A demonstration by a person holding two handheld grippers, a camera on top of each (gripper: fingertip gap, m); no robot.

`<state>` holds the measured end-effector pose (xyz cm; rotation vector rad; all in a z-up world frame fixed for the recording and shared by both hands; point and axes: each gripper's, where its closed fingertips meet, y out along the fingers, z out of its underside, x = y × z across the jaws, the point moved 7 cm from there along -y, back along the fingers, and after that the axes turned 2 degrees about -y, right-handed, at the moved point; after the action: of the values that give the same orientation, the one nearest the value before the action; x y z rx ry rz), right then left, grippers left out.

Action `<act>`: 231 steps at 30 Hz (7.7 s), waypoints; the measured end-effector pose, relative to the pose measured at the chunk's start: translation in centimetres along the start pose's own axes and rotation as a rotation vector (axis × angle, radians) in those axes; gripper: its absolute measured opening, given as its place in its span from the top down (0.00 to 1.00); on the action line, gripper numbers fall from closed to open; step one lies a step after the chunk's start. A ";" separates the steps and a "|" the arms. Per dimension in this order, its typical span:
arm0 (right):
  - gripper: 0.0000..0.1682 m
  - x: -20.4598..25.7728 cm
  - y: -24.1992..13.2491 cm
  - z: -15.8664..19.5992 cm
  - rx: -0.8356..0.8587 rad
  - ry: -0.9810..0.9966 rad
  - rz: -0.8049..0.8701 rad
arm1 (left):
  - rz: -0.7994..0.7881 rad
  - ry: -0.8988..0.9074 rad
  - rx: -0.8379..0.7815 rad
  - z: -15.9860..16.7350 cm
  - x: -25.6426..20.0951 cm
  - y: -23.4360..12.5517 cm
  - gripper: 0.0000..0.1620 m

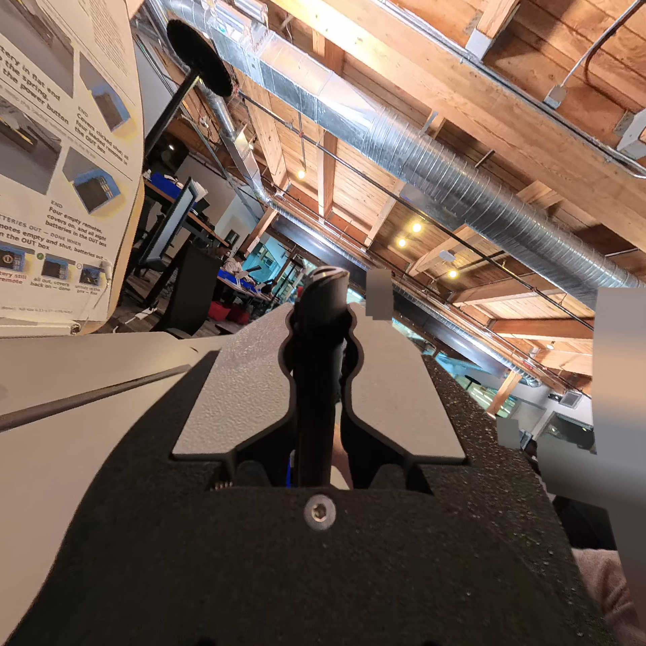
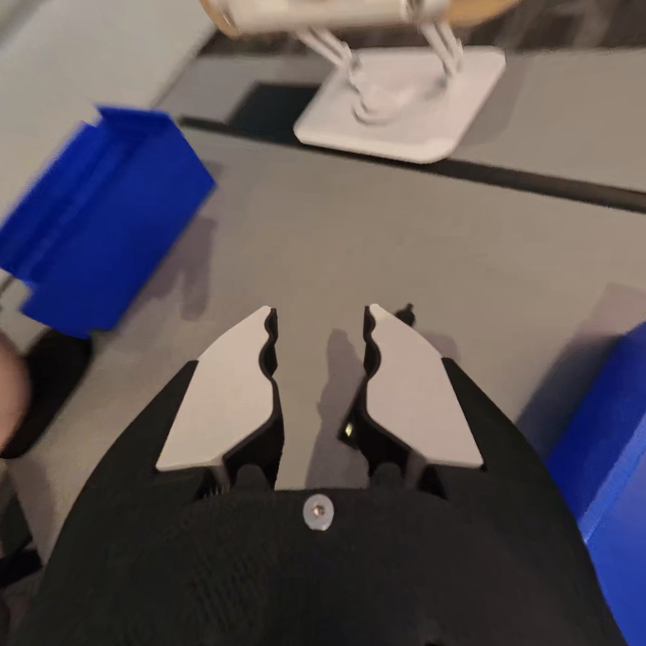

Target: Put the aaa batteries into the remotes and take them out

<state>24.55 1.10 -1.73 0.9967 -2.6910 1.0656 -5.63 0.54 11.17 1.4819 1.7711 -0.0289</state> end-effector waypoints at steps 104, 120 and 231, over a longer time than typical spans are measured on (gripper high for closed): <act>0.88 1.9 5.8 8.6 0.312 -0.893 0.528 | -0.027 -0.048 0.082 0.0 0.8 -0.2 0.85; 0.83 -1.1 6.1 4.4 0.500 -0.453 0.012 | -0.029 -0.053 0.118 0.7 1.0 0.3 0.85; 0.88 6.2 -2.1 7.6 0.331 -0.453 0.155 | -0.239 -0.009 -0.053 2.0 4.1 -0.2 0.85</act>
<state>22.18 -8.26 -4.39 1.2251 -3.0511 1.5176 -4.58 2.83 7.33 1.2243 1.9176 -0.1095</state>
